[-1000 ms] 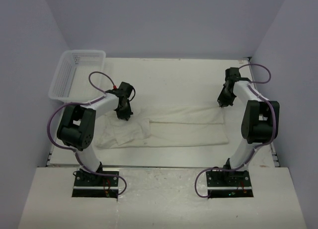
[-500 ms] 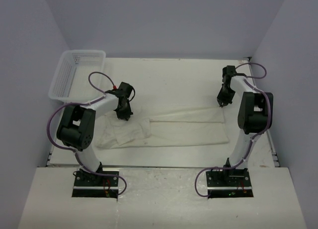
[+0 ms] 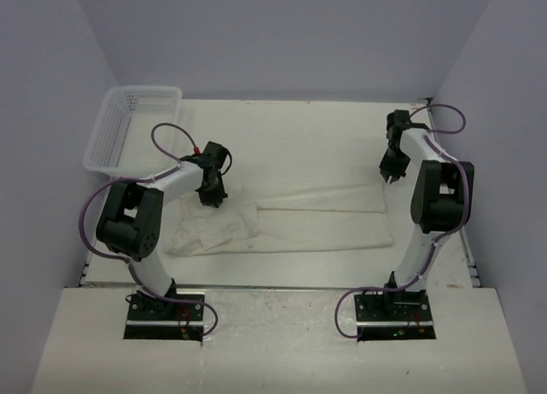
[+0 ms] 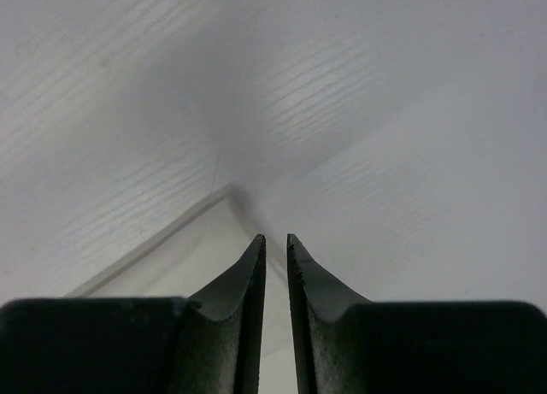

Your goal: Fold and stack the t-shirts

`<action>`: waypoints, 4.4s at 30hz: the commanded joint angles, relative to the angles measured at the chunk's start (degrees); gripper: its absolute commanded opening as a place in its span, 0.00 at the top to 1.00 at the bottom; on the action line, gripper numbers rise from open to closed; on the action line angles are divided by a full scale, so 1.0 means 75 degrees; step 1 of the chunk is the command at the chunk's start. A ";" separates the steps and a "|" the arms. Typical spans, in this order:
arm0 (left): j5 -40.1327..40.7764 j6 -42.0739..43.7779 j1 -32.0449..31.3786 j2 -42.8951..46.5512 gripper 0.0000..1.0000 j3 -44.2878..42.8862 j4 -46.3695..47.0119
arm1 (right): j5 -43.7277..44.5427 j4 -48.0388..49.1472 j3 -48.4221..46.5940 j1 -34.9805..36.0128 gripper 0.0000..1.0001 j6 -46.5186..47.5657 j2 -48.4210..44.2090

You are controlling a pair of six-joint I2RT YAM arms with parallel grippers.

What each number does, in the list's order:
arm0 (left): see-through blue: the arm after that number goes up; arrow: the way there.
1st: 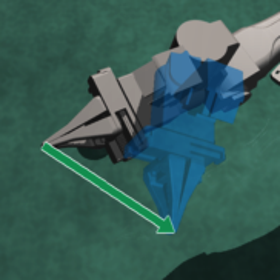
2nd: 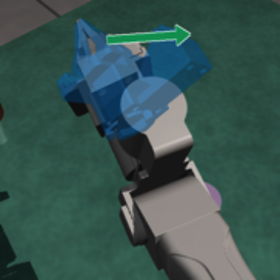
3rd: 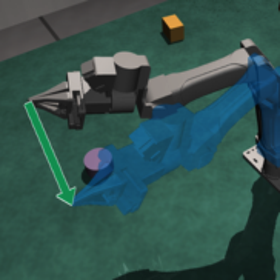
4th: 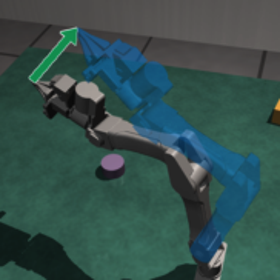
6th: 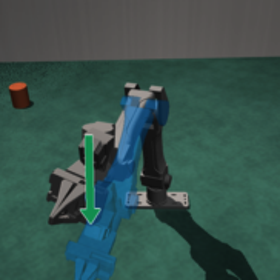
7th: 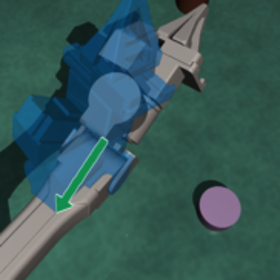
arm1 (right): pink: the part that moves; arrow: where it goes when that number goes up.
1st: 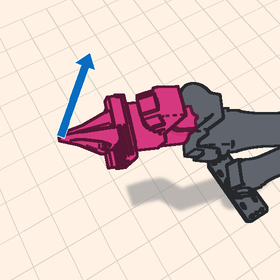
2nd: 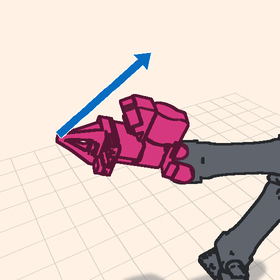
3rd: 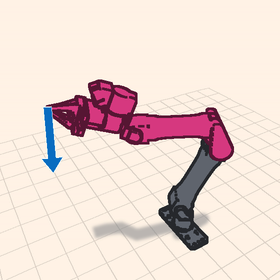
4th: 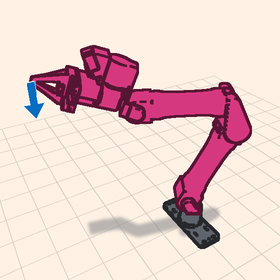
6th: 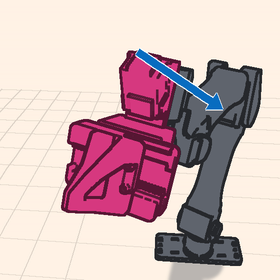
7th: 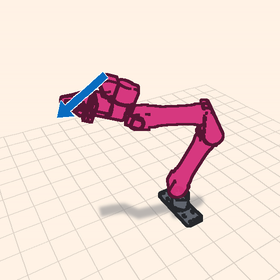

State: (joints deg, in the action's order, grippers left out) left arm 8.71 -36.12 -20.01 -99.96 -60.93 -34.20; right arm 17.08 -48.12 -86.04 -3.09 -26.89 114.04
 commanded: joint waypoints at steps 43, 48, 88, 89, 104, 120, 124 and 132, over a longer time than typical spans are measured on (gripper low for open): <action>0.0960 -0.0329 0.0078 -0.1565 1.00 -0.1883 -0.1159 | -0.2957 0.1880 0.2167 0.3213 1.00 -0.0105 -0.0627; 0.1006 -0.0118 0.0078 -0.2057 1.00 -0.2561 -0.1335 | -0.2899 0.2033 0.2343 0.3458 1.00 -0.0316 -0.0311; -0.3679 0.2812 0.0981 -0.7482 0.97 -1.0190 -0.0574 | -0.1902 0.1400 0.1992 0.7315 1.00 -0.1431 0.0134; -0.3808 0.2824 0.0981 -0.7554 0.97 -1.0309 -0.0504 | -0.1856 0.1365 0.1922 0.7315 1.00 -0.1372 0.0170; -0.3857 0.3116 0.0699 -0.4756 0.93 -0.8400 0.2238 | -0.0498 0.1612 0.1149 0.7338 1.00 -0.0317 -0.1154; -0.0895 0.1418 0.0594 -0.1404 1.00 -0.4929 -0.0258 | -0.0272 0.0648 0.2927 0.7338 1.00 -0.0632 -0.4598; -0.0400 0.1253 0.0570 -0.0630 1.00 -0.3107 0.0093 | -0.1244 0.1691 0.3912 0.7338 1.00 -0.0633 -0.5056; -0.1032 0.1429 0.0254 -0.0160 1.00 -0.1697 0.1148 | -0.3367 0.3743 0.4991 0.7350 1.00 -0.0586 -0.4391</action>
State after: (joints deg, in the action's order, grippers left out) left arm 1.45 -24.95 -17.21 -105.45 -73.38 -31.99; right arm -1.08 -29.21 -49.36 51.75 -30.76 79.22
